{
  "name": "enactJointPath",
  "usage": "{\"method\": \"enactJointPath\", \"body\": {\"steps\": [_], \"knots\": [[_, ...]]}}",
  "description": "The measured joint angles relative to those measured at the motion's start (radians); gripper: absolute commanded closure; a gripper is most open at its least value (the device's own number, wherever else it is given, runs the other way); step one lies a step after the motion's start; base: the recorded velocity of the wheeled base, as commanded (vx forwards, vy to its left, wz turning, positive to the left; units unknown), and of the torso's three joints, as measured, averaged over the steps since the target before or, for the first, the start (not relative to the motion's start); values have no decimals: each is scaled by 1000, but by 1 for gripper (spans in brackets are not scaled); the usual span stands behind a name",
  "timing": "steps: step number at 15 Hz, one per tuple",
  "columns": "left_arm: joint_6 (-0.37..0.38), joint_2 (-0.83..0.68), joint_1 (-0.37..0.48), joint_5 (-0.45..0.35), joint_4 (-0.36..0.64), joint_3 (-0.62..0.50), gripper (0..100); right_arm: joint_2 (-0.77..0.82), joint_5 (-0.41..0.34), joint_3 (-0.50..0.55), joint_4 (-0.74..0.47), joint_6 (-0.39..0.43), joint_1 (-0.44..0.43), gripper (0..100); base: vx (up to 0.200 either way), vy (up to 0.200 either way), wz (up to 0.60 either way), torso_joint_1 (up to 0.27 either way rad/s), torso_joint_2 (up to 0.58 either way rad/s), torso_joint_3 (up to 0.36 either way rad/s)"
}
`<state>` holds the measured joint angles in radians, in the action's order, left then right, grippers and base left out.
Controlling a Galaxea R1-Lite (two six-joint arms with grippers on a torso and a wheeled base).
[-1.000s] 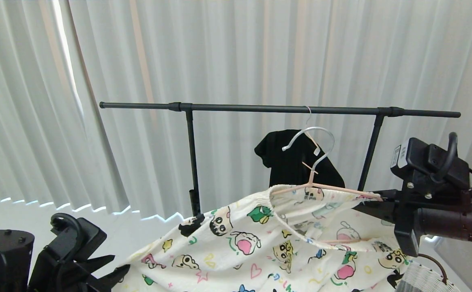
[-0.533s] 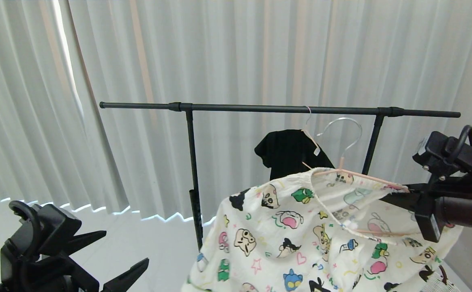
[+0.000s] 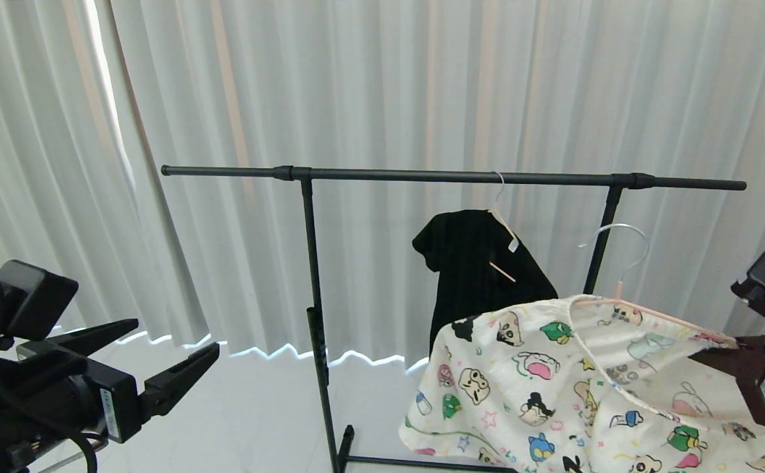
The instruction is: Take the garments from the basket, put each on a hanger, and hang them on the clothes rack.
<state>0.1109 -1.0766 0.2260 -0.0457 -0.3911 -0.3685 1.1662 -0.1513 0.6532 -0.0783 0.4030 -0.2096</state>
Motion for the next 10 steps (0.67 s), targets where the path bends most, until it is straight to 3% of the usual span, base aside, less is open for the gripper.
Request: {"method": "enactJointPath", "body": {"steps": [6,10], "knots": [[7,-24,-115,22,0,-2,0,-103,124,-19,-149,-2,147,100,0,0,0,0,0,0],[13,-36,-130,24,0,-5,0,-139,134,-20,-206,-11,253,100,0,0,0,0,0,0]]}}
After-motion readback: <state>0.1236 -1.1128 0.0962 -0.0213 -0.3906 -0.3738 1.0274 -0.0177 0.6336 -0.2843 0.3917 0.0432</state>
